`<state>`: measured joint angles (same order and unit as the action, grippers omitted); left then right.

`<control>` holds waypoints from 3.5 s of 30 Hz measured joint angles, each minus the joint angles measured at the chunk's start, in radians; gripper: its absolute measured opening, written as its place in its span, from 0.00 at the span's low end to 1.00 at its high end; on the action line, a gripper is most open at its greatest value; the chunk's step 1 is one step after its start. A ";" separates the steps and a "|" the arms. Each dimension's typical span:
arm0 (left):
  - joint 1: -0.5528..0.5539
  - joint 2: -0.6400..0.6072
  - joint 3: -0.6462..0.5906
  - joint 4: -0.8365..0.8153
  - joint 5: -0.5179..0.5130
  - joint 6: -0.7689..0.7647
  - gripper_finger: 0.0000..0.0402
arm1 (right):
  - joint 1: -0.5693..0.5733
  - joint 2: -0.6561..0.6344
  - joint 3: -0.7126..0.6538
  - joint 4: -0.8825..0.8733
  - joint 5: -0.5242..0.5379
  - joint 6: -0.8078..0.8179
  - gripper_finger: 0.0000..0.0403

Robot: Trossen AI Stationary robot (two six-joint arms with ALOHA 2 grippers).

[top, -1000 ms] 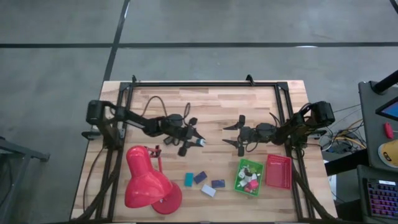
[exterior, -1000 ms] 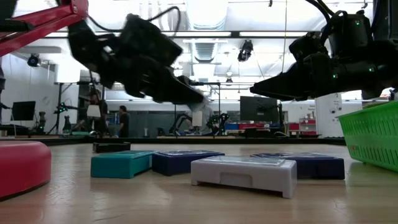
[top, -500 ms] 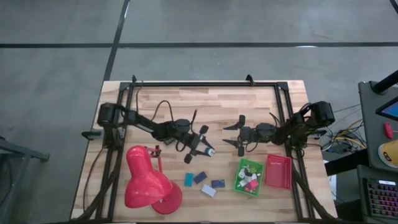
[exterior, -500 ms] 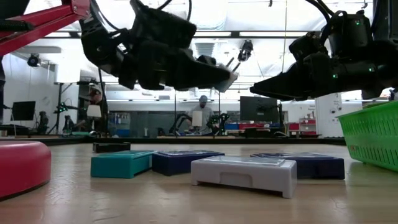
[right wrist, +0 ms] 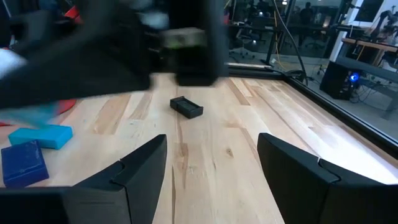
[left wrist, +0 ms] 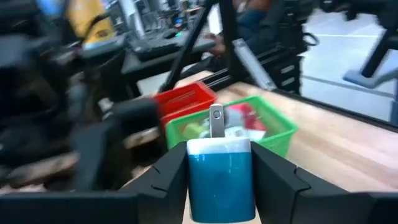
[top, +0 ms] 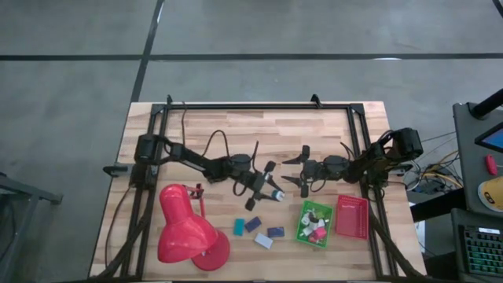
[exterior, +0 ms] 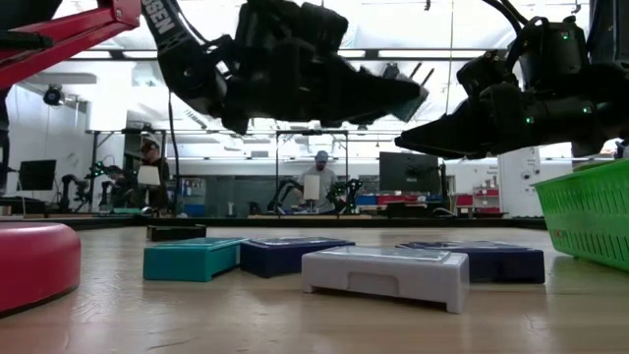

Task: Pick & Place Office items
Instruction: Put the blue charger adapter into the green basket

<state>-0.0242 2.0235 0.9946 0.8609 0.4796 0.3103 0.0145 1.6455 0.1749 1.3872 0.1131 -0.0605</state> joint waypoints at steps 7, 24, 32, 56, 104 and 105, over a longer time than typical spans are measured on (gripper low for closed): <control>-0.043 0.000 0.046 -0.010 -0.006 0.037 0.36 | 0.000 0.000 0.000 0.000 0.000 0.000 0.63; -0.058 0.115 0.195 -0.062 -0.009 -0.001 0.36 | 0.000 0.000 0.000 0.000 0.000 0.000 0.62; -0.106 0.117 0.209 -0.023 -0.041 0.038 0.36 | 0.000 0.000 0.000 0.000 0.000 0.000 0.64; -0.165 0.297 0.444 -0.098 -0.173 -0.005 0.35 | 0.000 0.000 -0.002 -0.001 -0.039 0.000 0.63; -0.216 0.372 0.583 -0.297 -0.095 0.058 0.35 | 0.000 0.000 -0.001 0.000 -0.042 0.000 0.61; -0.216 0.376 0.584 -0.293 -0.095 0.051 0.35 | 0.000 0.000 -0.001 0.000 -0.042 0.000 0.61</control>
<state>-0.2398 2.3993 1.5785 0.5678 0.3850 0.3613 0.0147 1.6455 0.1741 1.3872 0.0708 -0.0605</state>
